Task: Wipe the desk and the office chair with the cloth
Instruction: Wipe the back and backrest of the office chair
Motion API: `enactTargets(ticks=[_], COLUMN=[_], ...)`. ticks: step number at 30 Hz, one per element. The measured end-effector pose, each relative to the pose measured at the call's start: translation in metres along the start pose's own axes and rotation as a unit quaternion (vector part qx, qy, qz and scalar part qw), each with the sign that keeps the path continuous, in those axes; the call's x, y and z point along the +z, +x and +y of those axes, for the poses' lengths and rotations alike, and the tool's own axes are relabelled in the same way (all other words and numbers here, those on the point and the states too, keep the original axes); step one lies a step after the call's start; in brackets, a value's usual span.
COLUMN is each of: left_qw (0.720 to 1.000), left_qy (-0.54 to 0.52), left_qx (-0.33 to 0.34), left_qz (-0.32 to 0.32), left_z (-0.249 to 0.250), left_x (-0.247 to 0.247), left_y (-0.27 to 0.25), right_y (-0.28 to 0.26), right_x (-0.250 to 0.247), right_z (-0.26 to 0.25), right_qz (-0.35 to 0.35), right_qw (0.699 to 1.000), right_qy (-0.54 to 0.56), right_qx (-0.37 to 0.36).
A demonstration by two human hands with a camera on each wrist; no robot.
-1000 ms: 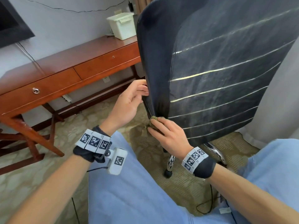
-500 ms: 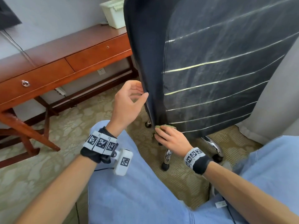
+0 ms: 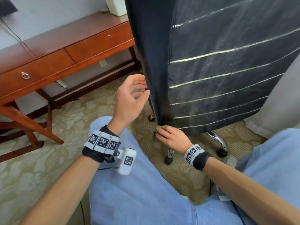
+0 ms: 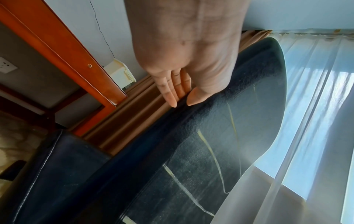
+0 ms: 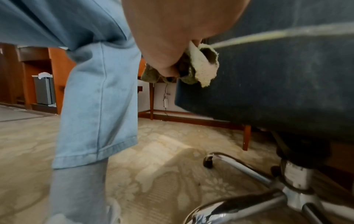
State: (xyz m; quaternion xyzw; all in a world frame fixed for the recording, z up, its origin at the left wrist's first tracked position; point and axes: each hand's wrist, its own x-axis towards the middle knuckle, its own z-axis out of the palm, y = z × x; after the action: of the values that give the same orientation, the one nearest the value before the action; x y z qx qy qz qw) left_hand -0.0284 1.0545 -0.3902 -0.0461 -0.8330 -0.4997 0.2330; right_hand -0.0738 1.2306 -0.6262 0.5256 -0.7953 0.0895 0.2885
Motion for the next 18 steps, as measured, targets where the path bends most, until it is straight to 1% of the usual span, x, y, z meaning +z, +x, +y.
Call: enactTargets(ticks=[2,4,9,12,15,18], left_qw=[1.0,1.0,1.0,1.0,1.0,0.999], left_qy=[-0.008,-0.012,0.006,0.011,0.004,0.0], left_qx=[-0.003,0.0,-0.001,-0.015,-0.023,-0.033], left_qz=[0.002,0.005,0.006,0.017,0.02,0.015], left_z=[-0.001,-0.004,-0.019,-0.026,-0.026,-0.024], left_x=[0.001,0.002,0.007,0.013,0.016,0.014], left_y=[-0.001,-0.003,-0.007,-0.011,-0.013,-0.01], right_y=[-0.015,-0.017,0.009,0.013,0.001,-0.019], right_x=[0.012,0.015,0.006,0.005,0.014,0.027], right_z=[-0.007,-0.013,-0.019,-0.015,-0.011,-0.01], right_qz=[-0.049,-0.063,0.014,0.028,-0.009,-0.093], right_qw=[0.999,0.997,0.999,0.999,0.999,0.995], right_qy=[0.022,0.039,0.046,0.038,0.029,0.038], right_qx=[0.001,0.008,-0.004,0.017,0.014,0.001])
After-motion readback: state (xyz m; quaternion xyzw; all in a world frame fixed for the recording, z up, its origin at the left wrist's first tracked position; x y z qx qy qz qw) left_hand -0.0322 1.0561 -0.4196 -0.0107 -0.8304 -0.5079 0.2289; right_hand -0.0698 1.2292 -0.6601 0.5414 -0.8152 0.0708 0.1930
